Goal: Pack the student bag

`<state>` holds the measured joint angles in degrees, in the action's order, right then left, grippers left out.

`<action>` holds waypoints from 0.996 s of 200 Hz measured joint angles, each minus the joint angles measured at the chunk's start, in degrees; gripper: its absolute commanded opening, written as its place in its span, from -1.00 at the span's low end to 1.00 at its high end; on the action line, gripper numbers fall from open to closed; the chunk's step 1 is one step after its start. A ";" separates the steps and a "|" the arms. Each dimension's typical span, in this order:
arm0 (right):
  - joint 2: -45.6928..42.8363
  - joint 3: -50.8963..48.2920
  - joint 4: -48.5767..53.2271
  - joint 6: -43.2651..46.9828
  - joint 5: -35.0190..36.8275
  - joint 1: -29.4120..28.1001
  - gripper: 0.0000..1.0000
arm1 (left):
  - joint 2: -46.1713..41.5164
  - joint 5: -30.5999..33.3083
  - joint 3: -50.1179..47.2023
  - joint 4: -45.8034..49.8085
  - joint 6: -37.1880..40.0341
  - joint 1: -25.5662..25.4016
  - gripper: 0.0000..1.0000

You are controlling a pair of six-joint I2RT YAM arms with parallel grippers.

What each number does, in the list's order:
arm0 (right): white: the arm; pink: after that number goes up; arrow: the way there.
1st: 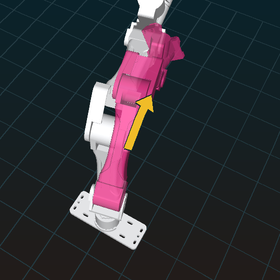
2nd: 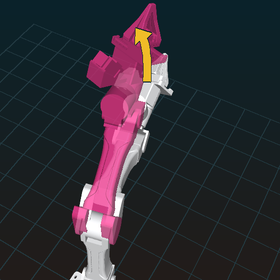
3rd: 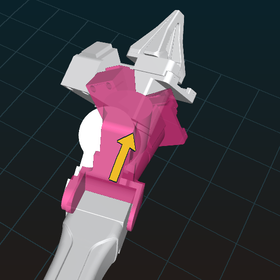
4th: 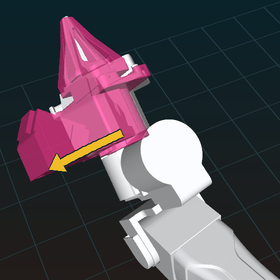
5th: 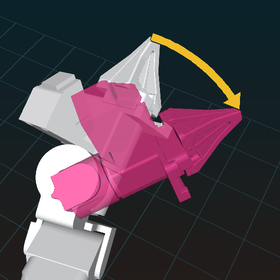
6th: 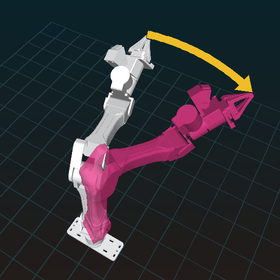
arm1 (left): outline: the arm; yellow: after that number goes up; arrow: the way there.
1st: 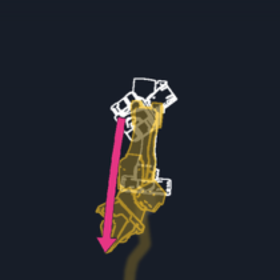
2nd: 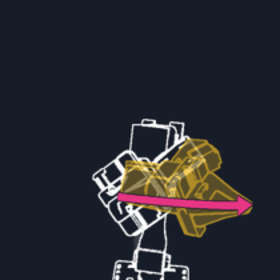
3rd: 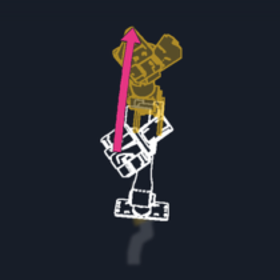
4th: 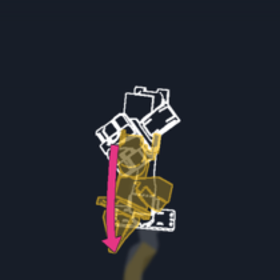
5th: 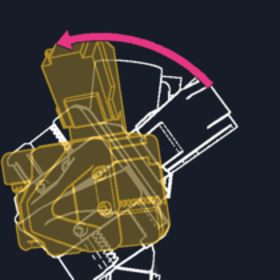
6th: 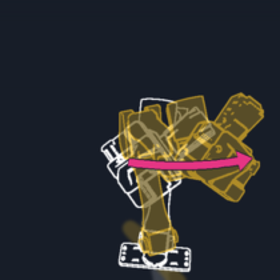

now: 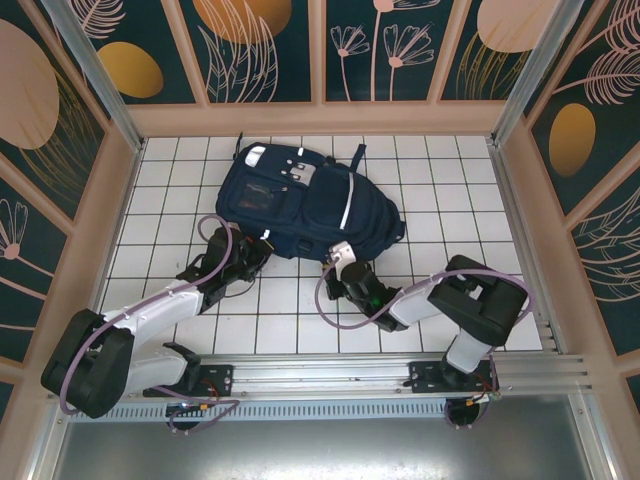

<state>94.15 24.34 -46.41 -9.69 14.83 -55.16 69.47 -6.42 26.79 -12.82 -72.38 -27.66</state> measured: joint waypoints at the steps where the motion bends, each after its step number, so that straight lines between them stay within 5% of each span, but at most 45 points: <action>1: -0.09 0.00 0.11 0.00 -0.07 0.07 -1.00 | 0.00 0.00 0.00 0.00 0.00 0.02 -1.00; 96: -8.15 -0.26 13.66 0.83 -11.30 7.50 -1.00 | -0.02 -1.09 -0.11 0.48 2.54 2.05 -1.00; 199: -14.01 -2.21 22.10 -9.31 -11.91 17.07 -1.00 | 0.37 -1.55 -0.57 0.17 3.43 3.21 -1.00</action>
<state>80.14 22.13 -24.32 -19.00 2.92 -38.09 69.84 -7.97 26.22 -12.64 -68.95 -24.45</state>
